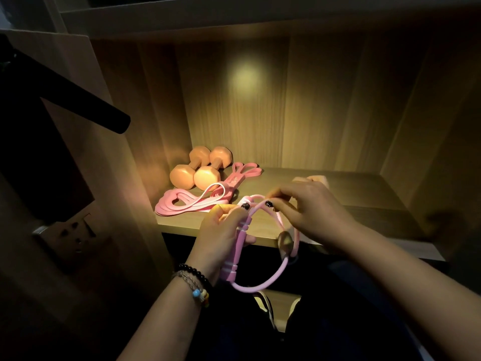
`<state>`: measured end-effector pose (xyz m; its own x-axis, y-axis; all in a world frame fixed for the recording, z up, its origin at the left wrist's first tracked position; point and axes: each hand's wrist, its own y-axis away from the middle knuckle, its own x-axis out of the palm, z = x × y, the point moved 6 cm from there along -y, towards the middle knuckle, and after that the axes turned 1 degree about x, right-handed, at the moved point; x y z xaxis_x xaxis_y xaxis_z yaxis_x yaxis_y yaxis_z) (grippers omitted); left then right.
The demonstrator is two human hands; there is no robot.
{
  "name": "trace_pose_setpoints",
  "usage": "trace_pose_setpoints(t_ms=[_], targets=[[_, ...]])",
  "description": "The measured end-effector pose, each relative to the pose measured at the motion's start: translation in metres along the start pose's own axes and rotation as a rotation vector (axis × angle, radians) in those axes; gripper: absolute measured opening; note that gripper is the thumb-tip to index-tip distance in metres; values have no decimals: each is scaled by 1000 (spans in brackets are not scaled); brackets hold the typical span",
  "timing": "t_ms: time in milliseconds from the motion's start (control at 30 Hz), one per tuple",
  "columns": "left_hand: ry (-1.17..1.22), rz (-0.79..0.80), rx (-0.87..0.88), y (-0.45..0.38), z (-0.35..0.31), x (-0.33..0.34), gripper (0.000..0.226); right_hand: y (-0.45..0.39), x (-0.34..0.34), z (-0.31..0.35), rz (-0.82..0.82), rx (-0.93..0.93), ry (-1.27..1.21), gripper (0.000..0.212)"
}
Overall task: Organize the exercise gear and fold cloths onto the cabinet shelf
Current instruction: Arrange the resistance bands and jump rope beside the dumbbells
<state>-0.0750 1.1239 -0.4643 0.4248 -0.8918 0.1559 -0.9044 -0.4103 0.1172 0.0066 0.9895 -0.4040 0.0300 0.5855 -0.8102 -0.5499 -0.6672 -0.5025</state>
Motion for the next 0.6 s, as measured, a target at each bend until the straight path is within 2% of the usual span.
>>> trace_pose_setpoints(t_ms=[67, 133, 200, 267, 333, 400, 500, 567, 600], targets=[[40, -18, -32, 1, 7, -2, 20, 3, 6, -1, 32, -19, -11, 17], [186, -15, -93, 3, 12, -5, 29, 7, 11, -8, 20, 33, -191, 20], [404, 12, -127, 4, 14, -7, 42, 12, 9, -31, -98, 247, -382, 23], [554, 35, -103, 4, 12, -9, 46, 20, 14, -61, -147, 568, -461, 24], [627, 31, -64, 3, 11, -9, 47, 36, 39, -72, 17, 881, -606, 26], [665, 13, -50, 2, 14, -8, 48, 50, 69, -59, 209, 1050, -885, 31], [670, -11, -20, 0, 17, -8, 49, 50, 84, -39, 198, 1129, -1431, 48], [638, -59, 24, -3, 19, -15, 51, 44, 77, -37, 172, 1093, -1629, 62], [595, -92, 51, -3, 19, -20, 54, 41, 71, -35, 171, 1064, -1669, 61]])
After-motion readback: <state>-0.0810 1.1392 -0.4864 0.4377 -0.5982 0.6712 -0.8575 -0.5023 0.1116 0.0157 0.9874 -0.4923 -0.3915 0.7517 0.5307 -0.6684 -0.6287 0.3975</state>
